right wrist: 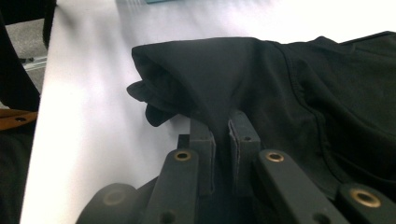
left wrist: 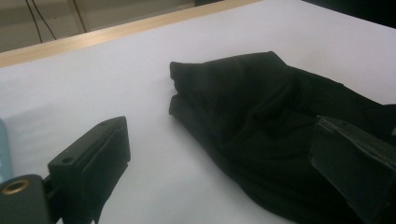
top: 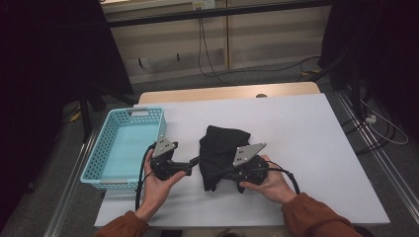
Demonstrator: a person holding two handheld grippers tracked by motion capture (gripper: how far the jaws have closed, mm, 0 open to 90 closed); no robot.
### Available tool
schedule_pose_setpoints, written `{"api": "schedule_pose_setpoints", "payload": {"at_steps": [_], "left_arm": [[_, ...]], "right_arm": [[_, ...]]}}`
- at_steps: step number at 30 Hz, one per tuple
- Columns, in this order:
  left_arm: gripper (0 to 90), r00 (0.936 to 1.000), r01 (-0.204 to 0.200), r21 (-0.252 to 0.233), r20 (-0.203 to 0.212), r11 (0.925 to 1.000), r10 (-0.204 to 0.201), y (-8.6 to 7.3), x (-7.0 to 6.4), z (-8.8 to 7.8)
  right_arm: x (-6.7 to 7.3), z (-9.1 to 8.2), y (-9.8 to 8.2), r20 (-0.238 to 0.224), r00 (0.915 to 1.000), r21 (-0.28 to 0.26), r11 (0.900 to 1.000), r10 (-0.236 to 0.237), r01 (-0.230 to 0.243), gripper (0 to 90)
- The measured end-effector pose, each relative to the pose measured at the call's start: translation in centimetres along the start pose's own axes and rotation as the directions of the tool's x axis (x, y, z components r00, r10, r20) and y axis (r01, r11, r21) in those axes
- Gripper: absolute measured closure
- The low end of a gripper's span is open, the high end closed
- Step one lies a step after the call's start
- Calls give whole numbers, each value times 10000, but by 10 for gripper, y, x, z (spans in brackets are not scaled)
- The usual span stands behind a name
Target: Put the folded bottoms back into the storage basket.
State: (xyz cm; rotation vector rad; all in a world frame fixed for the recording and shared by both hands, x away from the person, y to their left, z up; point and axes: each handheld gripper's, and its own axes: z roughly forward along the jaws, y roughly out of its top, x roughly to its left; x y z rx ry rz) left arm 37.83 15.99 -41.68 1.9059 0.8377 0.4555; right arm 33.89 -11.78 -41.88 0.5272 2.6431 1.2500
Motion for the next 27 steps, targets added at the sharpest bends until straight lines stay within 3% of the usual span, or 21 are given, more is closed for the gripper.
{"api": "schedule_pose_setpoints", "payload": {"at_steps": [4,7,13,20,23,25,27], "left_arm": [[50,10000,-64,63,4,10000,64,3,4,9],[46,9991,-416,188,-72,9990,418,7,4,17],[51,9977,-672,351,53,9971,671,16,1,36],[61,9969,-452,713,674,9964,404,21,-3,60],[61,9980,-578,826,318,9949,553,23,0,70],[73,9996,-271,1020,153,9944,256,27,3,76],[90,9995,-177,930,269,9955,152,31,6,81]], "right_arm": [[3,-2,0,3,10000,-40,10000,-17,17,833],[5,-3,-1,-7,10000,-60,10000,-20,20,833],[14,-1,0,-113,9999,-13,9999,-108,107,833],[20,-4,-3,-232,9997,36,10000,13,-12,833],[23,-7,-4,-235,9997,-31,10000,36,-37,833],[24,-9,-4,-213,9997,-35,10000,75,-76,833],[25,-12,-4,-175,9998,-62,10000,31,-32,833]]}}
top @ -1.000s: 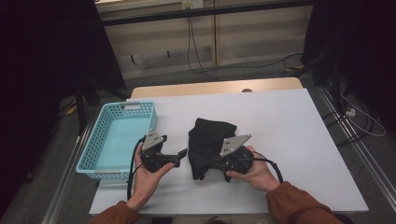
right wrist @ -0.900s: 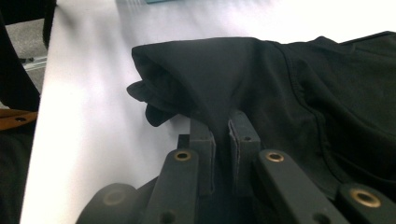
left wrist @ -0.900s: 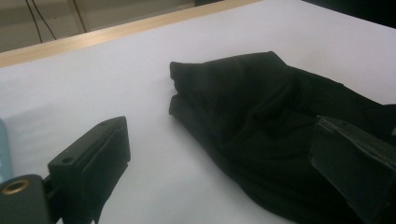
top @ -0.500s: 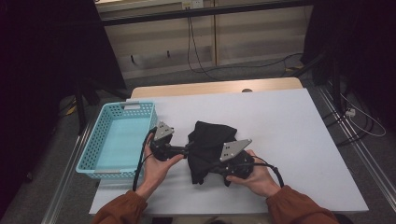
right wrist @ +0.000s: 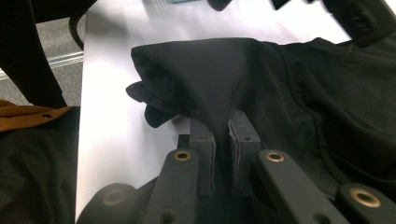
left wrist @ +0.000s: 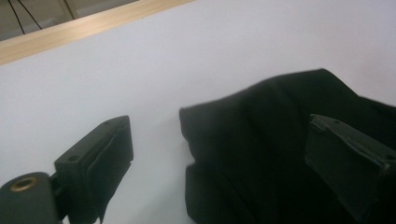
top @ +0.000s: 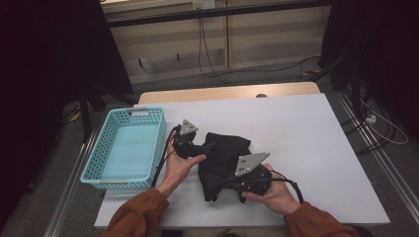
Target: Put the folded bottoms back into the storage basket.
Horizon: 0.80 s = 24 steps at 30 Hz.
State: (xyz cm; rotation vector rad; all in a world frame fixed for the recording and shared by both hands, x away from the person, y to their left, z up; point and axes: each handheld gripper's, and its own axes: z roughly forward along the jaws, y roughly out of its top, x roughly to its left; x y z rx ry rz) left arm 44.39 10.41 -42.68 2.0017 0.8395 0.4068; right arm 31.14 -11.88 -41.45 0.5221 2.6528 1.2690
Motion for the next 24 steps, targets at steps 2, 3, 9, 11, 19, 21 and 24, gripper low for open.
{"api": "schedule_pose_setpoints", "payload": {"at_steps": [2,3,9,11,19,21,24], "left_arm": [[107,9998,-163,154,-70,9997,164,5,3,5],[111,9999,-111,150,-48,9998,111,6,4,9],[239,9999,-52,640,-121,9979,60,4,12,25],[321,9999,-140,918,36,9957,137,1,16,26],[386,9999,-52,1122,167,9937,34,-5,17,37],[389,9998,-135,1336,155,9909,115,-8,16,41],[388,9980,289,1339,516,9906,-361,-12,16,47]], "right_arm": [[0,-3,0,2,10000,-57,10000,59,-59,833],[0,-3,0,10,10000,-89,9999,55,-55,833],[3,-3,-3,-86,9999,-44,9999,109,-109,833],[4,-2,-4,-109,9999,1,10000,98,-98,833],[6,3,-6,-154,9999,178,9998,-21,24,833],[7,3,-7,-136,9999,203,9998,-69,71,832],[7,2,-7,-112,9999,138,9999,-62,64,832]]}}
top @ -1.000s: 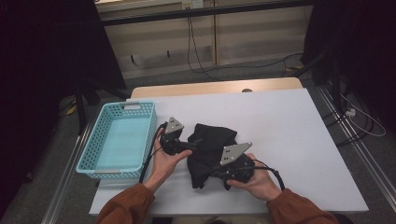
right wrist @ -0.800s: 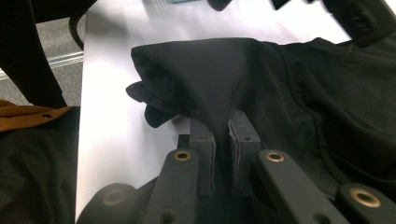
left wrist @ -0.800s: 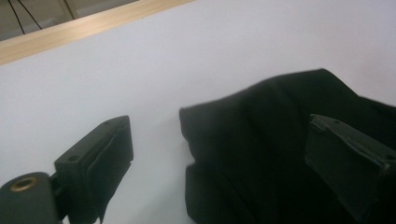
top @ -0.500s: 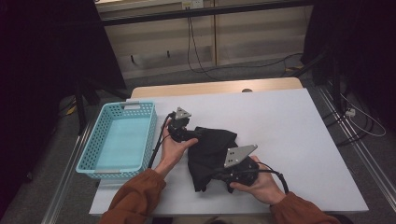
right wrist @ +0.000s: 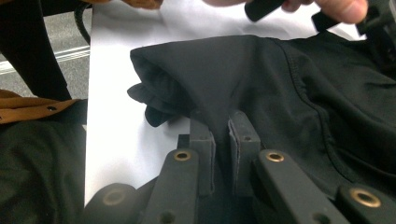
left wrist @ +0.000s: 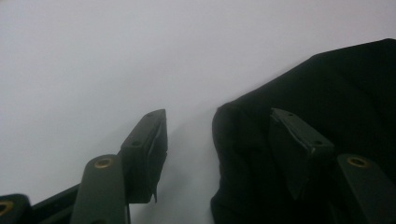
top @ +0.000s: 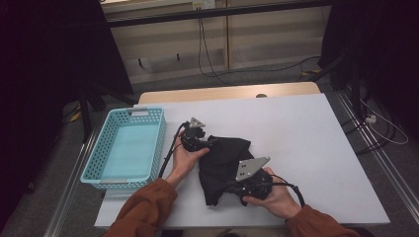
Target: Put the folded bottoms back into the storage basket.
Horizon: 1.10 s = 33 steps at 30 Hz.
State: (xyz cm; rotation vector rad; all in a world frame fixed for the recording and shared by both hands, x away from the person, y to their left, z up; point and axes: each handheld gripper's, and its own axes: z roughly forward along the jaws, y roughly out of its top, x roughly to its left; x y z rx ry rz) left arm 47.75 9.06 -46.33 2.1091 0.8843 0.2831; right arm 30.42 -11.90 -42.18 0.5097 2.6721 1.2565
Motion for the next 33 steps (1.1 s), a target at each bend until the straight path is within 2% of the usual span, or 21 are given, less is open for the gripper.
{"api": "schedule_pose_setpoints", "payload": {"at_steps": [3,8,10,12,15,18,19,20,21,23,27,31,33], "left_arm": [[390,9987,406,-15,301,9992,-406,-1,2,2],[409,9987,395,89,322,9992,-398,-1,1,1],[479,9969,460,112,634,9989,-466,-1,0,0],[525,9960,448,211,766,9988,-463,0,-1,0],[540,9944,541,233,894,9983,-559,-1,0,0],[548,9943,637,259,843,9976,-657,0,-2,0],[569,9931,649,322,957,9974,-677,0,-2,-1],[637,9871,752,365,1391,9965,-796,0,-2,0],[703,9842,845,376,1531,9957,-893,-1,-3,0],[719,9862,733,453,1453,9963,-791,1,-5,-1],[763,9868,958,511,1261,9941,-1016,2,-5,-3],[778,9850,1304,322,1100,9909,-1332,2,-4,-4],[779,9852,1333,171,1064,9909,-1343,3,-4,-5]], "right_arm": [[-1,1,-1,-27,10000,39,10000,4,-4,832],[0,2,-1,-55,10000,83,10000,6,-6,832],[0,2,-1,-54,10000,95,10000,-2,2,832],[0,2,0,-62,10000,88,10000,1,-1,832],[0,2,0,-87,10000,87,10000,27,-27,832],[-1,3,-1,-120,9999,102,9999,54,-53,831],[-1,3,-1,-118,9999,102,9999,50,-49,831],[-1,3,-1,-112,9999,93,9999,53,-52,831],[-1,3,-1,-94,9999,86,10000,37,-36,831],[0,3,0,-88,9999,64,10000,49,-48,832],[0,3,0,-61,10000,36,10000,24,-24,832],[0,4,1,-29,10000,-56,9999,83,-84,832],[0,4,2,-23,10000,-88,9999,70,-71,832]]}}
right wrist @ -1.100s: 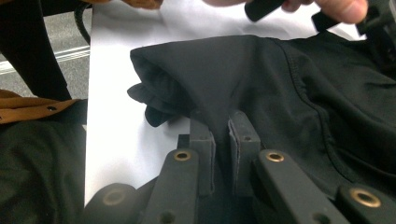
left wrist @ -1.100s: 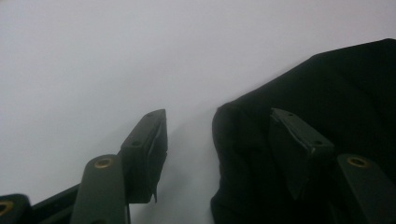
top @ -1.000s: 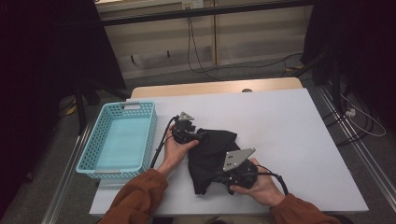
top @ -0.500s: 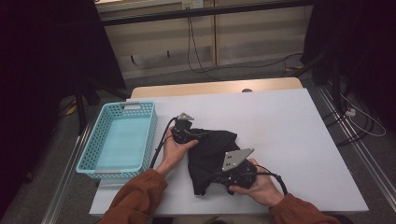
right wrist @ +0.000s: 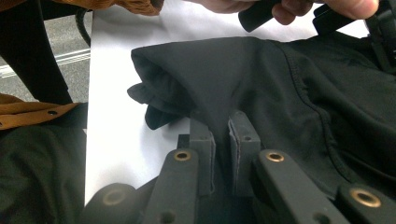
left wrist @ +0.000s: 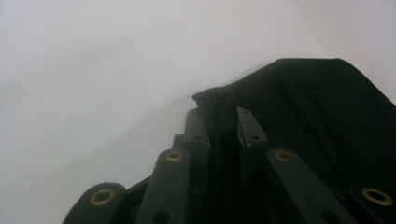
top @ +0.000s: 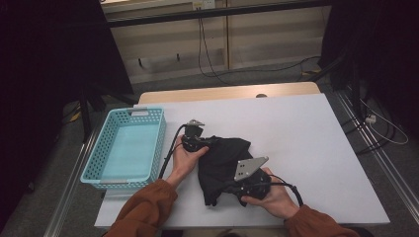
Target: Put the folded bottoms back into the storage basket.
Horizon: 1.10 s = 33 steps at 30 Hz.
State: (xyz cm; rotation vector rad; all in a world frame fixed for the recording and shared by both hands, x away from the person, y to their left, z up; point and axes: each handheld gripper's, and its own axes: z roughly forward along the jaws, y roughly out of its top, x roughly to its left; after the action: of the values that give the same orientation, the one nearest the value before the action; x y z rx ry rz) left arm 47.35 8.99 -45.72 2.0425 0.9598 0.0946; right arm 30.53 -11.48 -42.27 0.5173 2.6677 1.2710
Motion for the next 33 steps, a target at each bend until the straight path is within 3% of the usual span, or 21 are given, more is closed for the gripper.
{"api": "schedule_pose_setpoints", "payload": {"at_steps": [11,19,25,28,33], "left_arm": [[781,9999,143,-631,57,9979,-140,5,-1,-9],[784,9988,-450,-802,-242,9958,432,9,-9,-16],[786,9986,-476,-997,-271,9939,451,14,-10,-24],[788,9995,-252,-1127,-203,9933,231,18,-11,-26],[789,9990,-404,-1180,-217,9922,381,26,-12,-28]], "right_arm": [[0,1,1,-26,9999,-131,9999,111,-111,832],[0,1,3,82,9998,-317,9994,168,-165,831],[0,0,6,29,9997,-500,9985,233,-231,832],[0,1,8,-1,9997,-566,9981,241,-241,832],[-1,2,12,-10,9998,-647,9977,182,-182,832]]}}
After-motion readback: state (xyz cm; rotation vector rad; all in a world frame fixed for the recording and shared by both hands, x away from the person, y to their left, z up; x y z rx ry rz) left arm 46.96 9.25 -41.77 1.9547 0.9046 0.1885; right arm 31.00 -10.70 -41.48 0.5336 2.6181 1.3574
